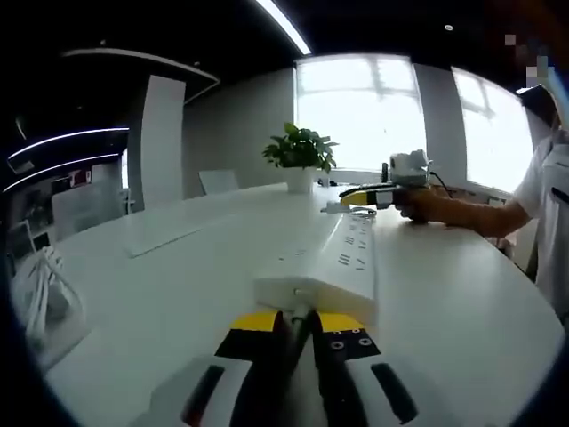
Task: Straighten the power strip on the desk, plug the charger into it
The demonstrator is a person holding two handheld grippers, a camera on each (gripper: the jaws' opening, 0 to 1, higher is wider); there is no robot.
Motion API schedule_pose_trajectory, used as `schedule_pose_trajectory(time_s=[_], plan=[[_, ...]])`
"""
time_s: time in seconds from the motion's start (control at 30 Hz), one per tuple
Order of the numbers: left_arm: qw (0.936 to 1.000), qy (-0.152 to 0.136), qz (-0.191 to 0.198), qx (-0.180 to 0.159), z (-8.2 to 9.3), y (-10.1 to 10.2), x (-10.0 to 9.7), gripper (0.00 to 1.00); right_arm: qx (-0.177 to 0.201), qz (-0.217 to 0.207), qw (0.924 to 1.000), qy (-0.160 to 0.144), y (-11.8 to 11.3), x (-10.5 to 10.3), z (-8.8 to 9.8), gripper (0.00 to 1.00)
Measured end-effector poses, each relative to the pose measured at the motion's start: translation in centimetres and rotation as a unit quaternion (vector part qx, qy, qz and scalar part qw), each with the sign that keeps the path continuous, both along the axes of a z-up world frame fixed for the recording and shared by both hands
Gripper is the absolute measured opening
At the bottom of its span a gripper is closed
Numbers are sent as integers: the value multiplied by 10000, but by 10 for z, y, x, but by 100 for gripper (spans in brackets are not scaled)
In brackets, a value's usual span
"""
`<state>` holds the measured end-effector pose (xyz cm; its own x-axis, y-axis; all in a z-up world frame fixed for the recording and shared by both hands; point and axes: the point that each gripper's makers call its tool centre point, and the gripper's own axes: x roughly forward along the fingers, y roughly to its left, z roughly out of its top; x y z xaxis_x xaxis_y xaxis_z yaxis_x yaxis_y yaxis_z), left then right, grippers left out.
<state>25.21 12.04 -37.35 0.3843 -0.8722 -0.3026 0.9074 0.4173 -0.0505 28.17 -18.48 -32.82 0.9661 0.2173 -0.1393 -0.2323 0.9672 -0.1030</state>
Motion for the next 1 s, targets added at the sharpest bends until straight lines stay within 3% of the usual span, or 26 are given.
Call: schedule_pose_trajectory(time_s=[0.4, 0.47, 0.8, 1.0], plan=[[10000, -45, -33, 10, 1, -2, 0, 17, -64, -38, 9999, 133, -1, 4, -5, 29], [10000, -53, -34, 12, 1, -2, 0, 17, -252, -113, 9996, 65, -1, 4, -5, 28], [10000, -78, -35, 22, 1, -2, 0, 17, -278, -181, 9992, 223, -2, 9, -12, 28], [9999, -99, -30, 35, 1, -2, 1, 17, -479, -180, 9985, 194, 0, 9, -13, 27]])
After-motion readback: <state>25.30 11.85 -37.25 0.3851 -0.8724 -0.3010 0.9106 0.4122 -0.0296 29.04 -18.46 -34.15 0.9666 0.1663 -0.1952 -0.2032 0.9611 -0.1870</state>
